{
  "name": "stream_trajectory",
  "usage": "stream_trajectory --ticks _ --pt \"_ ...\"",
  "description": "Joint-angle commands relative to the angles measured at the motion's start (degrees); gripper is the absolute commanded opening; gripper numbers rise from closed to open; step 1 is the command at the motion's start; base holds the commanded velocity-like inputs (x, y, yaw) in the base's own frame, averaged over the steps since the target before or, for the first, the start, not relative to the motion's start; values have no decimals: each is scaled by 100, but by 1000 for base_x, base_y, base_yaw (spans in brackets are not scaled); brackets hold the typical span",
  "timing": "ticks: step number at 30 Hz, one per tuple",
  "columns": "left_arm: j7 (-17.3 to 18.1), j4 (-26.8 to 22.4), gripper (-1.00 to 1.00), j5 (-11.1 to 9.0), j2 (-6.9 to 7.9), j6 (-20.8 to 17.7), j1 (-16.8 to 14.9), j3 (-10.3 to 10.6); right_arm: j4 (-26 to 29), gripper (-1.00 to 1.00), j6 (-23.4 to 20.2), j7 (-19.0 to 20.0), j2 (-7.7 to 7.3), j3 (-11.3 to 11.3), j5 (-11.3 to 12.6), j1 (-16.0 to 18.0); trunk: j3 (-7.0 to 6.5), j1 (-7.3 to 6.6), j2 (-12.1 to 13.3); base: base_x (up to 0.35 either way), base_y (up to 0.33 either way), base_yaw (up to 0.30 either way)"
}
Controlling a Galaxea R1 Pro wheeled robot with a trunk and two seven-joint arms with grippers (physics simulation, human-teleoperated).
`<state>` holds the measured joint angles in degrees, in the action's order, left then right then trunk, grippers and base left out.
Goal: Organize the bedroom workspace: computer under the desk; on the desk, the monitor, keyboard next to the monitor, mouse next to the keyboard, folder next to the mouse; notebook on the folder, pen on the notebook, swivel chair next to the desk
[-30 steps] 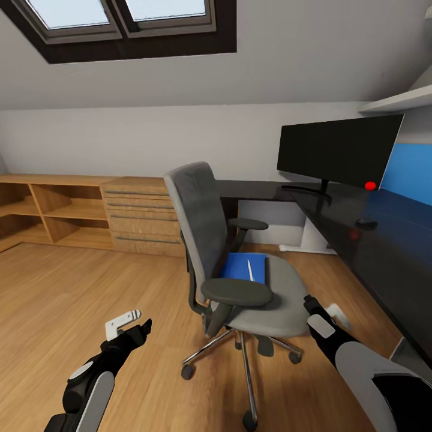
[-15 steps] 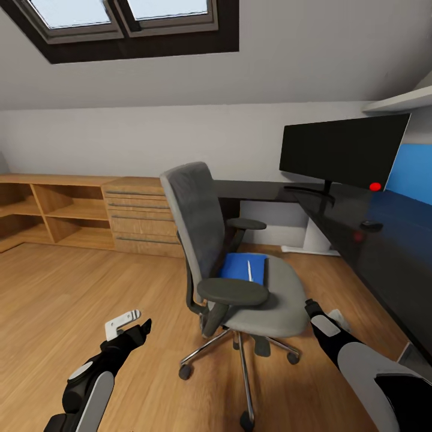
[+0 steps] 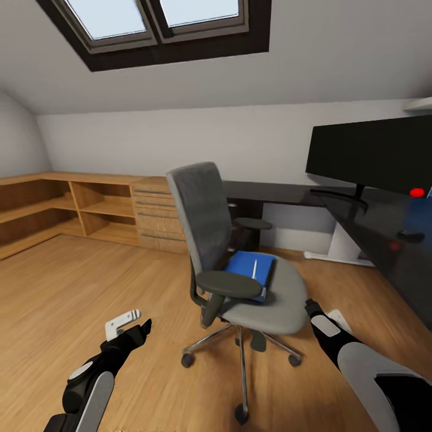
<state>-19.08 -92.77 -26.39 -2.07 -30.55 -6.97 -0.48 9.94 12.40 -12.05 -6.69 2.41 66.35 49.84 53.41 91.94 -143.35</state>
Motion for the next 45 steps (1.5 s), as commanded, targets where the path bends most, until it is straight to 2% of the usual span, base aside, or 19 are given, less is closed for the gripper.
stream_trajectory --ticks 1,11,20,36,45 --pt "-42 -5 100 -60 -4 -21 -6 2 8 100 7 -6 1 93 96 0 4 -1 -2 0 0 267" --pt "-43 -5 100 -60 -9 -30 -6 18 10 100 8 10 7 107 89 0 0 -1 -2 6 0 275" --pt "-43 -5 100 -60 -13 -24 -6 39 17 100 24 13 10 125 83 0 7 -1 -2 175 0 258" --pt "-43 -5 100 -54 -15 -24 -6 48 17 100 28 10 10 119 80 0 8 -1 -2 3 0 11" --pt "-43 -5 100 -51 -21 -21 -6 66 17 100 41 14 10 123 80 0 8 -1 -2 284 0 0"
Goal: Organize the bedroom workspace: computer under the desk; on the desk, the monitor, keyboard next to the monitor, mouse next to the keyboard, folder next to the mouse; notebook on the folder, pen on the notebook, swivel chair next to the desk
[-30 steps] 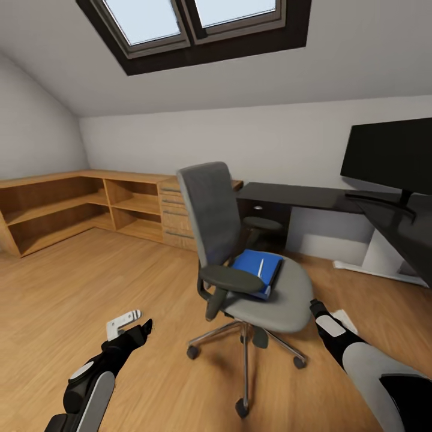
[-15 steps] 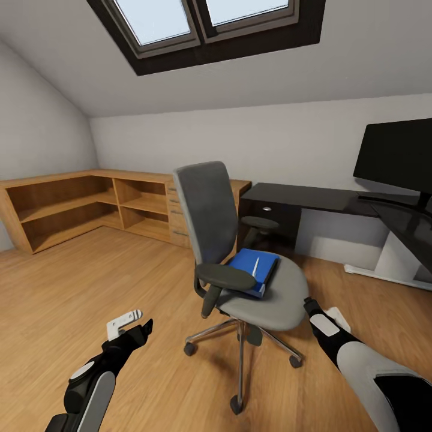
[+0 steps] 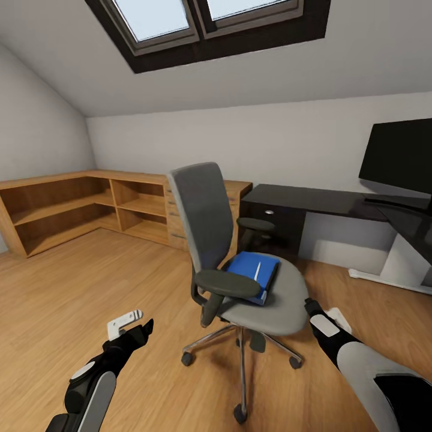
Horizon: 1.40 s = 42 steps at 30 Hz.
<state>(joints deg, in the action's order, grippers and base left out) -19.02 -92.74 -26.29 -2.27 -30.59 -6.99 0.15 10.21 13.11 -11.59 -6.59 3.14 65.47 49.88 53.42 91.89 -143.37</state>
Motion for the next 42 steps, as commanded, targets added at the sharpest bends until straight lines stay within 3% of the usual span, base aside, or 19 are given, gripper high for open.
stream_trajectory --ticks 1,14,35,42 --pt "-49 -7 100 -60 -1 -17 -4 3 -11 100 -29 -32 0 50 168 -5 8 4 -1 305 0 0" --pt "-49 -7 100 -60 -1 -17 -4 3 -11 100 -20 -35 8 51 161 -5 8 4 -1 159 0 38" --pt "-58 -7 100 -47 -9 -17 -4 55 -11 100 -19 -11 8 64 151 -5 8 4 -1 1 0 265" --pt "-73 8 100 -33 -10 -17 -4 192 -11 100 -19 -1 8 64 151 -5 8 4 -1 -70 -32 275"
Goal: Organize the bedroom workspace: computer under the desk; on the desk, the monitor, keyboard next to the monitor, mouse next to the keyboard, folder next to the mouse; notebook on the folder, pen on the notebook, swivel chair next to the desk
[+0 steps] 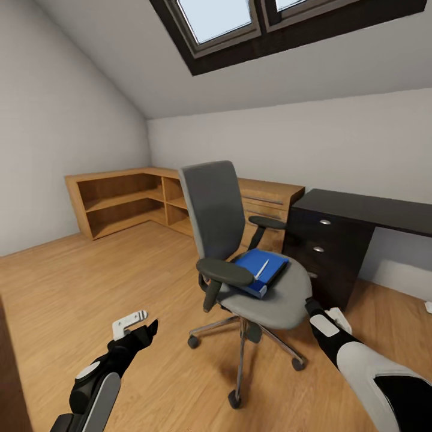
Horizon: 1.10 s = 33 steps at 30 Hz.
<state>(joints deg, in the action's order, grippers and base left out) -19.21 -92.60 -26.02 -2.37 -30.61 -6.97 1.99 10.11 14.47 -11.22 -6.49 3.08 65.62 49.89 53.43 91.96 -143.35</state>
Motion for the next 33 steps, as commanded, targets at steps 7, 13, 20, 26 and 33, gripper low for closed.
stream_trajectory --ticks 7,13,20,26,33 --pt "-50 -4 100 -59 1 -15 -6 29 0 100 -155 41 0 82 128 -5 7 -3 -2 -277 -125 131" --pt "-48 -4 100 -61 8 -15 -6 30 0 100 -155 41 6 86 126 -5 7 -3 -2 -91 -48 7" --pt "-50 -4 100 -57 8 -15 -6 30 3 100 -155 35 8 90 121 -5 7 -3 -2 -3 -2 0" --pt "-48 -4 100 -56 8 -15 -6 30 1 100 -155 43 19 93 119 -5 7 -3 -2 0 0 7" --pt "-52 -3 100 -60 3 -15 -6 39 0 100 -155 52 25 96 118 -5 7 -3 -2 0 0 191"
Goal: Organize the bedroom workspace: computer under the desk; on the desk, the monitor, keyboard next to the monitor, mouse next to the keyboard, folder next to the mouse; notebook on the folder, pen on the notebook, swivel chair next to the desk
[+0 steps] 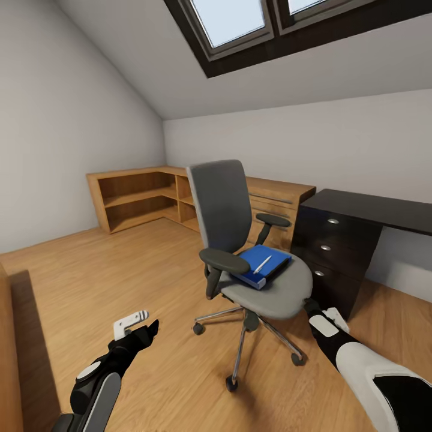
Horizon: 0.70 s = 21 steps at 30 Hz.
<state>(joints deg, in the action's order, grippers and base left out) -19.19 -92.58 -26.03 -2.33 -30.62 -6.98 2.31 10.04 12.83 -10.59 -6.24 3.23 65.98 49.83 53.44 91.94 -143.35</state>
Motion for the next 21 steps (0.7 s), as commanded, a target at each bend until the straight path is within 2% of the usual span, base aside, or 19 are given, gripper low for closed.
stream_trajectory --ticks 1,7,9,13,16,21 --pt "-54 -2 100 -60 -1 -14 -5 20 7 100 9 -10 0 81 82 0 6 -1 -2 0 0 262" --pt "-51 3 100 -53 5 -14 -5 132 7 100 9 -3 0 81 82 0 6 -1 -2 182 0 238" --pt "-50 11 100 -52 5 -11 -5 279 8 100 9 -4 0 80 82 0 6 -1 -2 316 0 180" --pt "-50 75 100 -44 0 -13 -5 394 8 100 9 60 0 75 82 0 6 -1 -2 320 0 40" --pt "-51 88 100 -43 9 -7 -5 583 7 100 9 104 0 77 82 0 6 -1 -2 305 0 4" --pt "-58 113 100 -43 6 -6 -5 637 7 100 9 117 -6 73 82 0 6 -1 -2 36 0 0"
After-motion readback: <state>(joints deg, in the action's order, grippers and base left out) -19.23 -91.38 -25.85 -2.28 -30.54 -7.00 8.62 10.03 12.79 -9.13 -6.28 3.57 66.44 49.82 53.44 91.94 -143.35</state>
